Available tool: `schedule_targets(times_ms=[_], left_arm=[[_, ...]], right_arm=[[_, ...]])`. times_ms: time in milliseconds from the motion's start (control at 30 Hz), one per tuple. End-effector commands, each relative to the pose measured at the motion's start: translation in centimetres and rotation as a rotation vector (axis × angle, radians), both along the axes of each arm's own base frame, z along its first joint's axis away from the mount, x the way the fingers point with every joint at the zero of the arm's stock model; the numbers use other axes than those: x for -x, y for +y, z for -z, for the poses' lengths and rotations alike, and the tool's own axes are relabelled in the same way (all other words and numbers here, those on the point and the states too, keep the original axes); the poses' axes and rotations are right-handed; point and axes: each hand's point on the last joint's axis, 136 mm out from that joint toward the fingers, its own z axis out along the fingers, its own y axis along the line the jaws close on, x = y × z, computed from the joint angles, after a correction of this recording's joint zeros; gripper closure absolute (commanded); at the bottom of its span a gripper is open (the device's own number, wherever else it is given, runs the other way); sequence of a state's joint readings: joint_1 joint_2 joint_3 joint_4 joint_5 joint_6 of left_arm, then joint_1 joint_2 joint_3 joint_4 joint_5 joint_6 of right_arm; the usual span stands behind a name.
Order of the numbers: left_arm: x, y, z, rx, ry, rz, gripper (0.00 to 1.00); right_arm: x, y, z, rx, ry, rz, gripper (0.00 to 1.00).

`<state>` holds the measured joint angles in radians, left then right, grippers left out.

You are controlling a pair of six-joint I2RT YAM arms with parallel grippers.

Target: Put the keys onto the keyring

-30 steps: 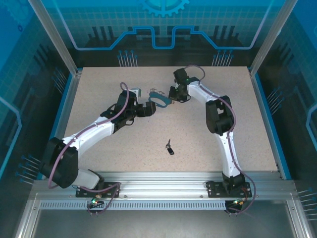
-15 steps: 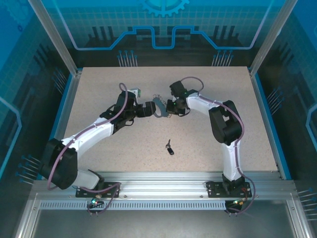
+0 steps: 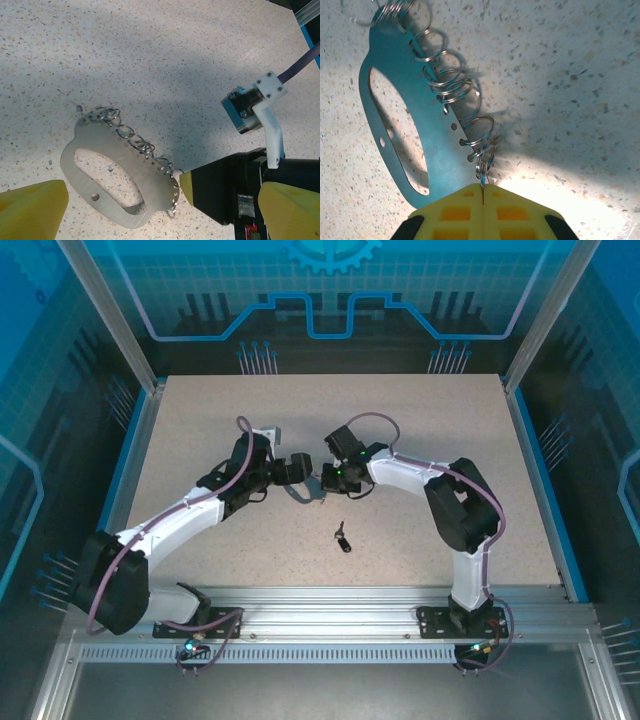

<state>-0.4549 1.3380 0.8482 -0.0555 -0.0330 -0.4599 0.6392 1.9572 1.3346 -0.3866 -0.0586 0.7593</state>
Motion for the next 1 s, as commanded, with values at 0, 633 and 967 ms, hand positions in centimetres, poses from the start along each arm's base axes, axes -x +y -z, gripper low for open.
schedule_targets(times_ms=[0,633,967], left_arm=[[0.6,-0.3,-0.2,0.019,0.001,0.014,0.01],[0.5,-0.1,-0.2,0.015,0.004,-0.005,0.01],[0.5,0.4,-0.5,0.000,-0.002,-0.027,0.01]], right_arm=[[-1.2,-0.1,0.6,0.007,-0.018,0.014,1.00],[3.7,0.7,-2.4,-0.010,-0.099,-0.101,0.57],[4.3,3.3,-1.2,-0.037,-0.065,-0.149,0.60]])
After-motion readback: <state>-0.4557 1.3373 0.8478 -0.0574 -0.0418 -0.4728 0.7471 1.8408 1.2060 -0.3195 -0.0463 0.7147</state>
